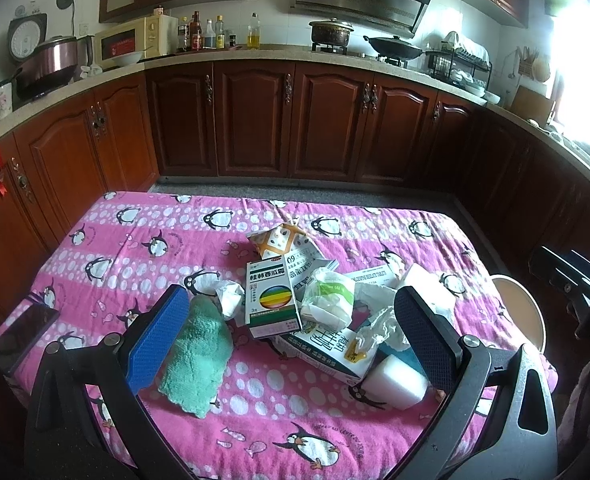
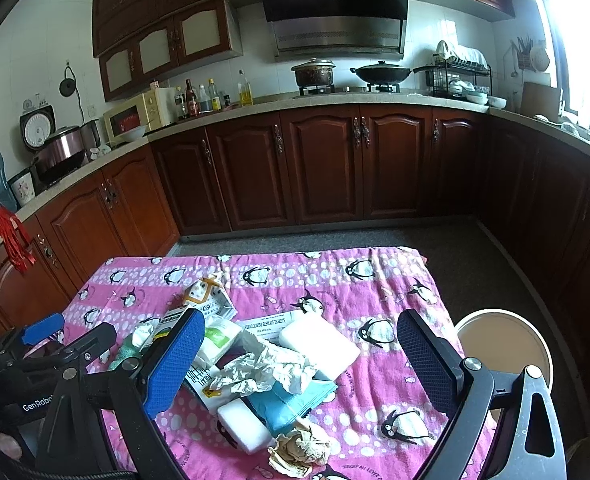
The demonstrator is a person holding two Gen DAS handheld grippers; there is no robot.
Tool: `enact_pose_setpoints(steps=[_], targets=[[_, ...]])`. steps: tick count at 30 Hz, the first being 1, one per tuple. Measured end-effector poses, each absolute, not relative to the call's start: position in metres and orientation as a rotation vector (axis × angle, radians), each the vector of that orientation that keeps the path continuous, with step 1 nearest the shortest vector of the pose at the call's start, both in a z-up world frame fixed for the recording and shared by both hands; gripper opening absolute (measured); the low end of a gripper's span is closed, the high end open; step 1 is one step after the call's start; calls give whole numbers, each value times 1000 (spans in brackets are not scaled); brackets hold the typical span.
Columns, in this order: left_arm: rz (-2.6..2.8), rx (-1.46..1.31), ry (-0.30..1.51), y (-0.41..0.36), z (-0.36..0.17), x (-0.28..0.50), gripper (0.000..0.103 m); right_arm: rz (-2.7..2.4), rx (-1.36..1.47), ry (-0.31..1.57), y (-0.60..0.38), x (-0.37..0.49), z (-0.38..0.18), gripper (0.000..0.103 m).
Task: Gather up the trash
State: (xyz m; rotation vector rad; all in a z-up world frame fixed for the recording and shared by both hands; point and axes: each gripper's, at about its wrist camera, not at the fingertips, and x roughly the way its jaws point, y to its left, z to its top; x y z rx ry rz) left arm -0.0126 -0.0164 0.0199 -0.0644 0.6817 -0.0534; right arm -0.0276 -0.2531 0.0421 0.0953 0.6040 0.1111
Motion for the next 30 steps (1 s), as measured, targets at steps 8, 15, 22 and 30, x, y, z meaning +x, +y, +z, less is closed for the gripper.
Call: enact_pose_setpoints(steps=[8,15,22,30], targets=[[-54,-73,679,-15,20,-12,102,110,95,606,-253,-29,42,95],[-50,-70,679,-15,20,-11,102,109,95,609,-253,-28,41,95],[-47,-73,667,-13,19,-11,102,106,90,613,-255,-28,39,95],[-38,-67,638,-11,21,-13,102,108,89,615,-255,-28,38,95]])
